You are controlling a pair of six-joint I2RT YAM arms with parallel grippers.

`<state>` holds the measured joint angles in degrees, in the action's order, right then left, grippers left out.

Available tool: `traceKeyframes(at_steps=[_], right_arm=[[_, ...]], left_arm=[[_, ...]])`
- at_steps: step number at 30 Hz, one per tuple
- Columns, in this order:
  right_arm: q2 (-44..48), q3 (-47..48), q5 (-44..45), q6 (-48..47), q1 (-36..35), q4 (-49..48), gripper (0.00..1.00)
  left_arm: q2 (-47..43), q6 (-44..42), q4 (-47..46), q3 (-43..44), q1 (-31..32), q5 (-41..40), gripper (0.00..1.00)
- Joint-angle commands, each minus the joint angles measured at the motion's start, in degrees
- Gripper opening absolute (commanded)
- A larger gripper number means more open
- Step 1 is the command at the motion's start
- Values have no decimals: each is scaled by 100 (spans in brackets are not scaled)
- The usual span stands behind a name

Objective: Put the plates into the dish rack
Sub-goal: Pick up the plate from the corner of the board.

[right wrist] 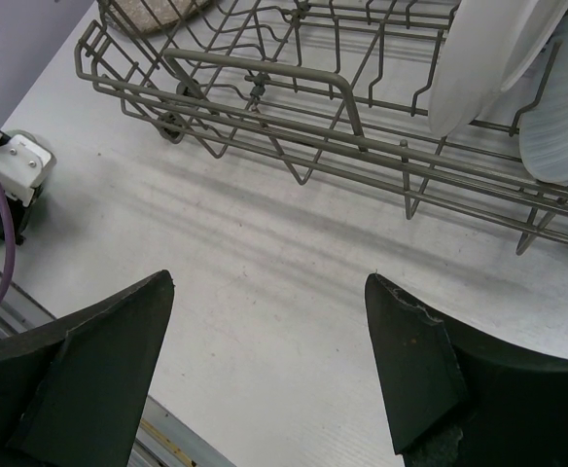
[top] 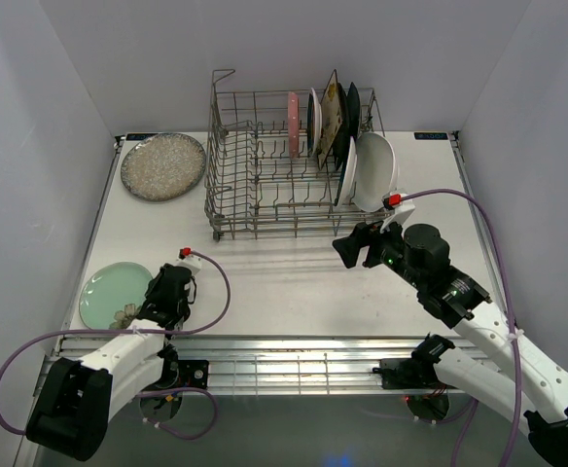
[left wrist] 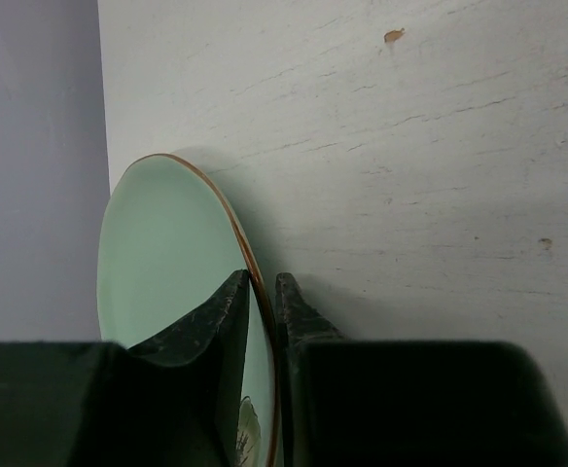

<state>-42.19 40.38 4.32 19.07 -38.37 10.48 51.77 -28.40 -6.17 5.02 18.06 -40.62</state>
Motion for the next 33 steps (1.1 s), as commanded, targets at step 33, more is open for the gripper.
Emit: traceKeyframes(at_steps=[33], right_arm=[[150,172,-98,97,-21,-169,86]], left_arm=[[-1046,80,915,1290,-31,406,0]])
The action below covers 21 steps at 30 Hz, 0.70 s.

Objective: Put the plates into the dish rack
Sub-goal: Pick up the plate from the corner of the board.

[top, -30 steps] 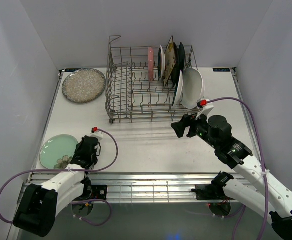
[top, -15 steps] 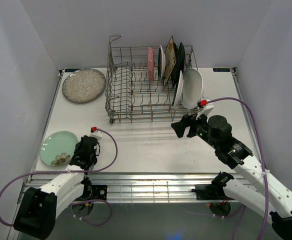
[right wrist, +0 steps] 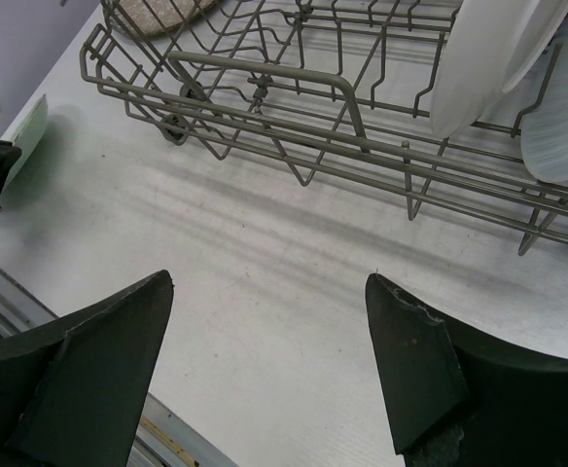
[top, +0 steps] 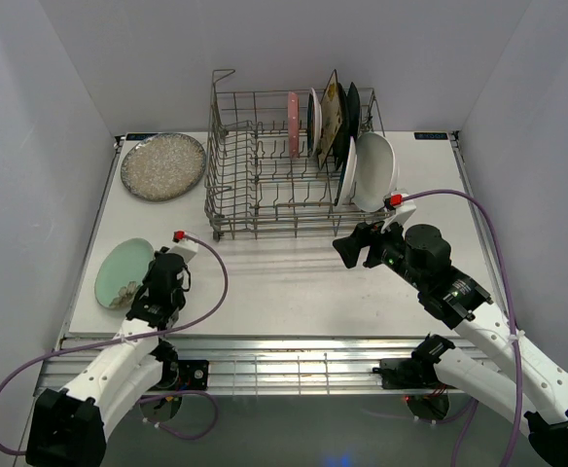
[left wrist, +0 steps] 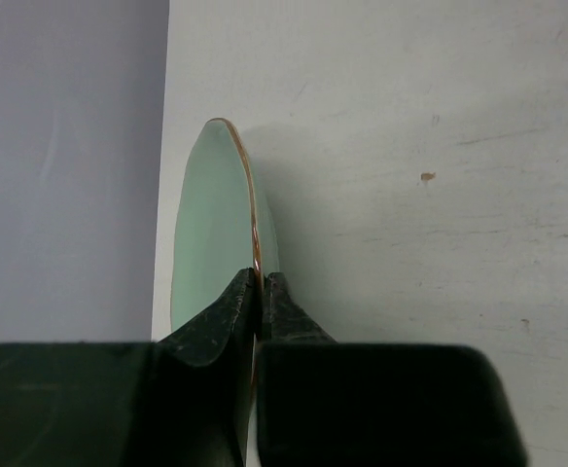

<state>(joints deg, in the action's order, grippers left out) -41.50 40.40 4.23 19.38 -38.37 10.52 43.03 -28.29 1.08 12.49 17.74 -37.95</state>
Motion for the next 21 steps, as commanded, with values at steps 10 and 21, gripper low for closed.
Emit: traceKeyframes(at_steps=[10,21], right_arm=[[124,12,-177,119,-21,-279,86],[185,-50,-195,128,-21,-226,86]], left_arm=[[-364,324,814,1466,-7,341,0],[-462,536,1509,2995,-7,1071,0]])
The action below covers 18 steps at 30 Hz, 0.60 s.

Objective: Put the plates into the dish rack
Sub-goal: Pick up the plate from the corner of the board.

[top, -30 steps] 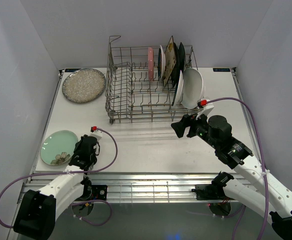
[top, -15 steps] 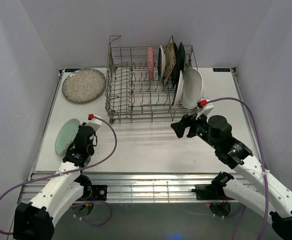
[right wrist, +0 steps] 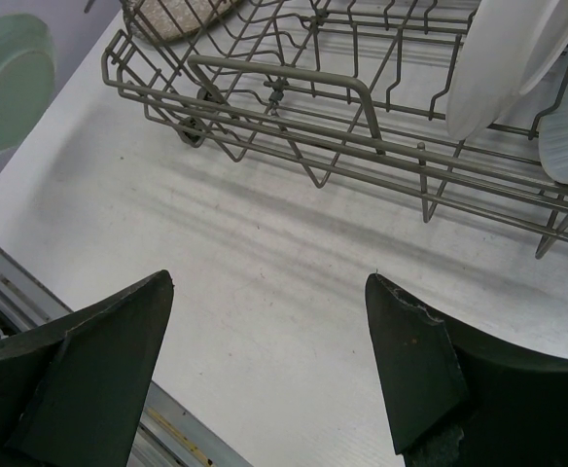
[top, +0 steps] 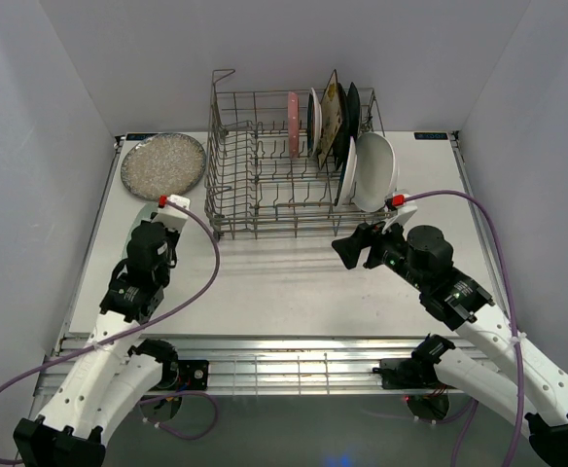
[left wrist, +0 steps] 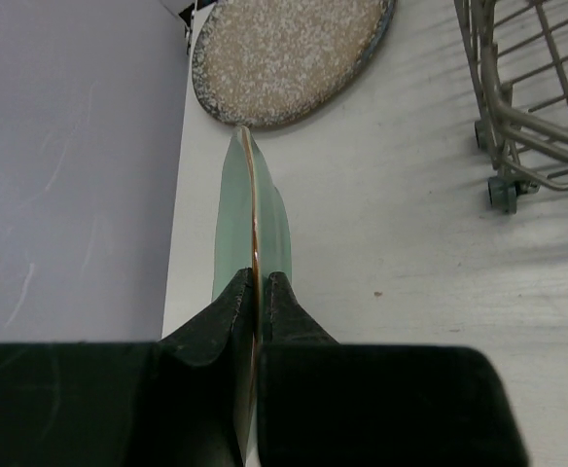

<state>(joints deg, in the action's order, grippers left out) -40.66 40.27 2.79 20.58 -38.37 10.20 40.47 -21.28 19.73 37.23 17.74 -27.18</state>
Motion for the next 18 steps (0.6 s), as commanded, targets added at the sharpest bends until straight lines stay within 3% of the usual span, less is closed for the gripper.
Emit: traceKeyframes(at_steps=[1,18], right_arm=[[120,-37,-41,8,-21,-185,85],[-3,-81,-200,-1,-21,-352,86]], left_arm=[[-189,-192,-355,583,-7,-15,0],[-118,238,14,2367,-7,617,0]])
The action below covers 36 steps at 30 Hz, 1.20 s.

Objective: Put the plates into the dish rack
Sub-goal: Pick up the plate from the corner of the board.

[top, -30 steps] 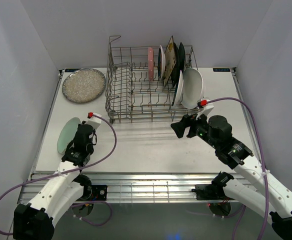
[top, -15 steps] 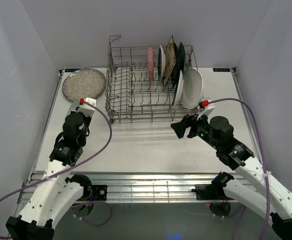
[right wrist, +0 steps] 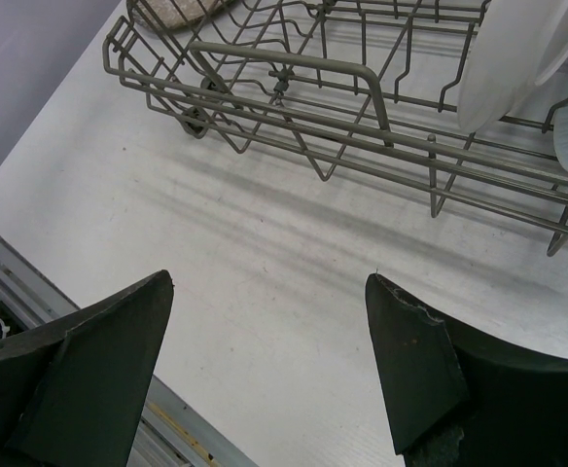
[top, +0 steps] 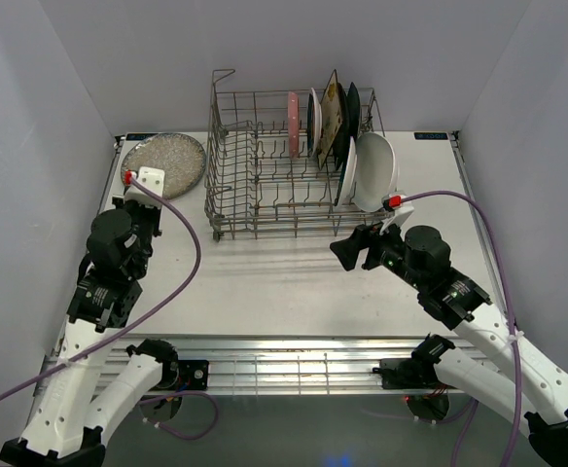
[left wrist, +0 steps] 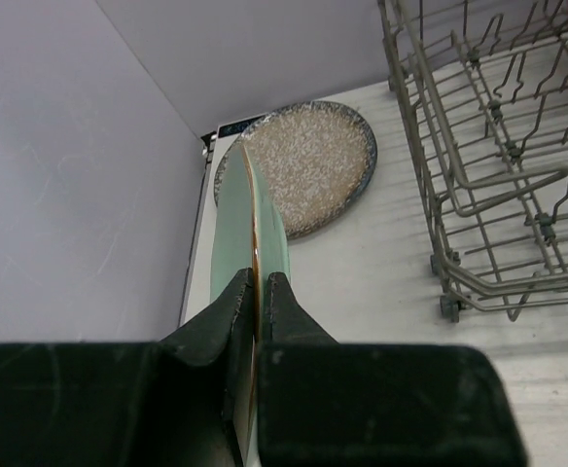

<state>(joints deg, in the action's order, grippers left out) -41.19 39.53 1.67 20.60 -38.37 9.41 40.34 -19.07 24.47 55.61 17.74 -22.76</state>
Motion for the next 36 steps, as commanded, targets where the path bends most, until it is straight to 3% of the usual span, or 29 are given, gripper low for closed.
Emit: traceKeyframes(at_steps=[1,10,28,36], right_arm=[[50,-7,-79,-3,-21,-264,86],[190,-68,34,-30,-21,-282,87],[489,-200,167,49,-21,-273,88],[550,-217,219,76,-21,-264,88]], left_arm=[[-96,52,-443,590,-7,228,0],[290,667,-197,1513,2,1528,0],[1573,1273,-285,3403,2,2267,0],[2258,1854,-109,4149,2,3041,0]])
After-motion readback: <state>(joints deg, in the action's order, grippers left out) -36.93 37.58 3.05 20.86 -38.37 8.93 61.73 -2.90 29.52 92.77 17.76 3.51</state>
